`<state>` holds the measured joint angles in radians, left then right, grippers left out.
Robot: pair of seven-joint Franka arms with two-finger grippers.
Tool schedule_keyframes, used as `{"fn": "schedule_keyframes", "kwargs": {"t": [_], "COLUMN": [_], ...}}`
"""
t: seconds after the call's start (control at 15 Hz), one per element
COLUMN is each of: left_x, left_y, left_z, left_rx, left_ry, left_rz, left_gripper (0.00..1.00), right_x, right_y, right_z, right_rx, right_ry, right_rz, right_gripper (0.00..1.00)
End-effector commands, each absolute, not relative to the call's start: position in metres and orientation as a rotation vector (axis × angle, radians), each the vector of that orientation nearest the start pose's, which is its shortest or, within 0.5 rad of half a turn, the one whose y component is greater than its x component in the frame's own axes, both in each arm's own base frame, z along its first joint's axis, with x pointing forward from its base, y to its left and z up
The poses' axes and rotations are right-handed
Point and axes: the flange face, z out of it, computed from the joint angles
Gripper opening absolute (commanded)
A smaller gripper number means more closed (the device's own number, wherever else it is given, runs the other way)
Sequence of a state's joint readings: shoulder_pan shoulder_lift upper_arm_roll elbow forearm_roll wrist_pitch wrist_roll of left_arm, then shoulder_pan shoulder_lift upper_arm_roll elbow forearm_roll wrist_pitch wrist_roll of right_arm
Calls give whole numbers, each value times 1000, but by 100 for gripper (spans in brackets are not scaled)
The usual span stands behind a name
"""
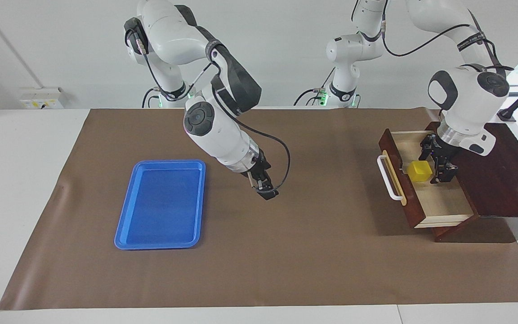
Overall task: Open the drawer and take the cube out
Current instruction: 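Release the handle and reach into the drawer while the right gripper advances, then grasp the yellow cube in the drawer with the left gripper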
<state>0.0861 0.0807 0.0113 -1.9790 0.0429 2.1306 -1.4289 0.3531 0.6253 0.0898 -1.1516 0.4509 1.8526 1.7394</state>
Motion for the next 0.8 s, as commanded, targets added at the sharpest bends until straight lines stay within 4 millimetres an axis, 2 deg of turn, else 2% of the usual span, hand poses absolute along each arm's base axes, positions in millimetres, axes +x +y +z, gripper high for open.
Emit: {"fn": "schedule_keyframes", "kwargs": {"t": [0.0,0.13,0.2,0.4,0.67,0.73], "left_x": [576,577,580,590,604,605], "left_y": [53,51,52,54,53,47], "left_z": [435,436,439,449,490,498], "left_rx": [-2307,-2313,-2314,-2311,-2289,-2293], "left_ry": [-2123,-2117,-2119,-2091,-2067,-2056], "left_rz": [-179,-184,-190,-201,-181,-169], "left_gripper": [49,5,0,0,0,0], "right_x": [659,660,660,665,669,670], "right_y": [327,328,328,327,324,322], "right_z": [456,455,456,460,456,455], "right_rx": [-2052,-2035,-2026,-1946,-1898,-1905], "right_ry": [1847,1854,1859,1911,1938,1925], "right_rz": [616,608,604,581,560,560], "right_gripper": [91,93,95,96,97,98]}}
